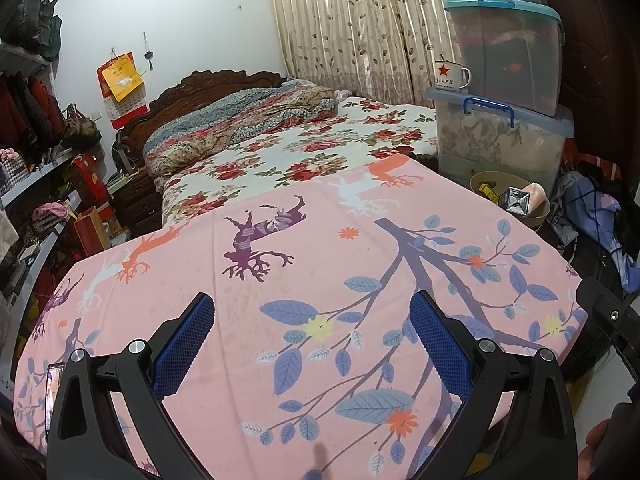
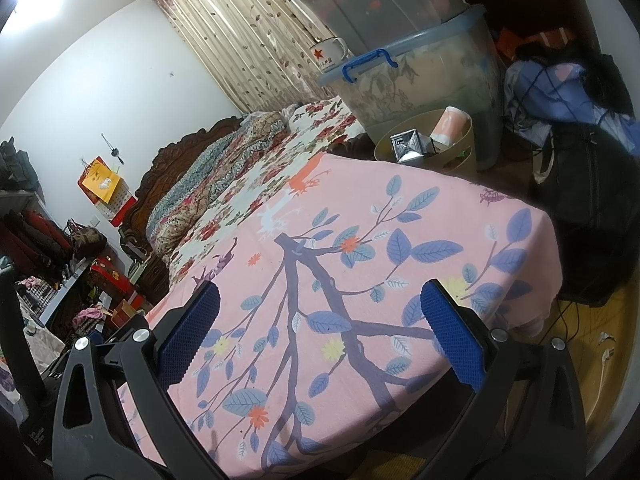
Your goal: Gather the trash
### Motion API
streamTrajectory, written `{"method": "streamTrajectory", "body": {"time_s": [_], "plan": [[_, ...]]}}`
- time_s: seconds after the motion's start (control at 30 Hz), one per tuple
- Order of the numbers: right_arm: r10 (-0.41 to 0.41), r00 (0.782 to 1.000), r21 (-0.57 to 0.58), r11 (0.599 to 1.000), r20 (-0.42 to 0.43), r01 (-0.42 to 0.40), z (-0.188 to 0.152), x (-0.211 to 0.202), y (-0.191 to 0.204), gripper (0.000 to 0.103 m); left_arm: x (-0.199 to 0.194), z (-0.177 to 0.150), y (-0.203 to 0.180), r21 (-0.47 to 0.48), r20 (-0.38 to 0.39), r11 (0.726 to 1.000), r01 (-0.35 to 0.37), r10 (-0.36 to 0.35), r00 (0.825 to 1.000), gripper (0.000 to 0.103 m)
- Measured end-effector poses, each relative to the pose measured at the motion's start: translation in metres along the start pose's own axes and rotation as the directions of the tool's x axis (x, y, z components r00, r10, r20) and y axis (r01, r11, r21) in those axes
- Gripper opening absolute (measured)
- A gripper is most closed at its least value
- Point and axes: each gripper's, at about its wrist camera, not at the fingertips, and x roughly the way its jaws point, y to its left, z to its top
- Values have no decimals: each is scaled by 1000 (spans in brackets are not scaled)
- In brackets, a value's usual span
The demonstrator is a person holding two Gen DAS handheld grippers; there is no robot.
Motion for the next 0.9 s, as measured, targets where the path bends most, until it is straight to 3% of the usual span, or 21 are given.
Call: {"method": "streamTrajectory", "body": {"time_s": [0.9], "plan": [[0,1000,2,1000,-3,0,3,0,-1,99,0,-3,1,17,-6,1000,1,-1,1000,94]]}}
